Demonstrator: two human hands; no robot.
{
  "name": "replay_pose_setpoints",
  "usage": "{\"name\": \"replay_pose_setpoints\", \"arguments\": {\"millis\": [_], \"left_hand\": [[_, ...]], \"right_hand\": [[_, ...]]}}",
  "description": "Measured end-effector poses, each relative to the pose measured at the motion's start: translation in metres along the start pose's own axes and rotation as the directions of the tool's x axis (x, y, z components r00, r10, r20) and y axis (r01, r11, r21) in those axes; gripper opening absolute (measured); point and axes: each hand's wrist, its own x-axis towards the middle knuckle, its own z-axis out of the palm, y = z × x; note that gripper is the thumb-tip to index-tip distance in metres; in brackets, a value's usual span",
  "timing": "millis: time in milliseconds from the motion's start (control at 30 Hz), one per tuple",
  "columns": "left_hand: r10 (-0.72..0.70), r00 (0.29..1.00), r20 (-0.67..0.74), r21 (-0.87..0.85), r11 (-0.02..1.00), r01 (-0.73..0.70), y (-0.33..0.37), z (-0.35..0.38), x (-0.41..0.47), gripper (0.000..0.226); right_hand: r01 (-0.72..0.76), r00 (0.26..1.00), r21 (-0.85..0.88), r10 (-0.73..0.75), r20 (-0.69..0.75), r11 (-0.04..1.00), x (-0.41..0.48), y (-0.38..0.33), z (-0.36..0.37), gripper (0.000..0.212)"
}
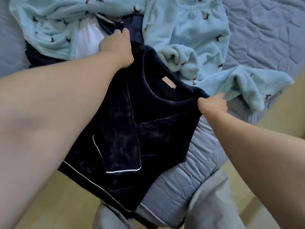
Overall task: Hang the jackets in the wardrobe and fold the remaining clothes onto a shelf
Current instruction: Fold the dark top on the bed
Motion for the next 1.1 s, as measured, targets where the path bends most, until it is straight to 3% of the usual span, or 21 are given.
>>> {"name": "replay_pose_setpoints", "arguments": {"millis": [100, 167, 233, 367, 400, 467, 567, 633, 700, 733, 800, 900, 1000, 1100], "left_hand": [[-0.028, 0.997, 0.067, 0.17, 0.985, 0.017, -0.003, -0.004, 0.014, 0.042], [-0.029, 0.994, 0.106, 0.247, 0.969, 0.002, -0.004, -0.005, 0.018, 0.039], [-0.043, 0.992, 0.12, 0.24, 0.971, 0.013, -0.006, -0.008, 0.02, 0.042], [-0.163, 0.977, 0.136, -0.06, 0.983, 0.172, -0.017, -0.017, 0.012, 0.036], [-0.208, 0.964, 0.163, -0.212, 0.947, 0.24, -0.022, -0.018, 0.009, 0.037], [-0.287, 0.924, 0.252, -0.54, 0.751, 0.381, -0.025, -0.022, -0.003, 0.037], [-0.324, 0.884, 0.336, -0.773, 0.442, 0.456, -0.038, -0.024, -0.022, 0.024], [-0.376, 0.857, 0.353, -0.858, 0.235, 0.457, -0.054, -0.027, -0.037, 0.013], [-0.393, 0.845, 0.363, -0.89, 0.124, 0.439, -0.078, -0.024, -0.052, 0.025], [-0.408, 0.836, 0.368, -0.887, 0.114, 0.447, -0.091, -0.022, -0.062, 0.031], [-0.475, 0.81, 0.344, -0.883, 0.13, 0.451, -0.116, -0.013, -0.083, 0.019], [-0.555, 0.777, 0.297, -0.864, 0.19, 0.467, -0.16, 0.007, -0.117, 0.021], [-0.644, 0.704, 0.299, -0.852, 0.151, 0.501, -0.211, 0.035, -0.158, 0.025], [-0.718, 0.613, 0.331, -0.821, 0.102, 0.562, -0.257, 0.073, -0.207, 0.03]], "right_hand": [[-0.049, 0.961, 0.187, -0.005, 0.276, 0.981, 0.014, 0.003, 0.001, 0.033], [-0.048, 0.961, 0.239, -0.021, 0.276, 0.97, 0.019, 0.006, 0.004, 0.012], [-0.059, 0.982, 0.302, 0.0, 0.191, 0.952, 0.02, 0.01, 0.004, 0.006], [-0.093, 0.982, 0.526, -0.01, 0.19, 0.845, -0.002, 0.021, -0.001, 0.024], [-0.048, 0.982, 0.514, -0.054, 0.182, 0.856, -0.013, 0.027, -0.002, 0.02], [0.185, 0.96, 0.346, -0.244, 0.134, 0.92, -0.036, 0.044, -0.002, 0.01], [0.564, 0.788, 0.049, -0.554, 0.267, 0.825, -0.082, 0.066, 0.005, 0.018], [0.745, 0.636, -0.081, -0.668, 0.386, 0.662, -0.117, 0.074, 0.019, 0.022], [0.864, 0.488, -0.146, -0.728, 0.481, 0.483, -0.154, 0.077, 0.036, 0.029], [0.907, 0.41, -0.149, -0.744, 0.527, 0.394, -0.172, 0.077, 0.045, 0.031], [0.963, 0.264, -0.125, -0.738, 0.62, 0.24, -0.207, 0.075, 0.066, 0.033], [0.993, 0.117, -0.079, -0.659, 0.743, 0.088, -0.253, 0.071, 0.102, 0.032], [0.999, 0.038, -0.045, -0.528, 0.848, -0.001, -0.292, 0.072, 0.139, 0.032], [0.996, 0.008, -0.043, -0.413, 0.91, -0.075, -0.318, 0.08, 0.177, 0.028]]}}
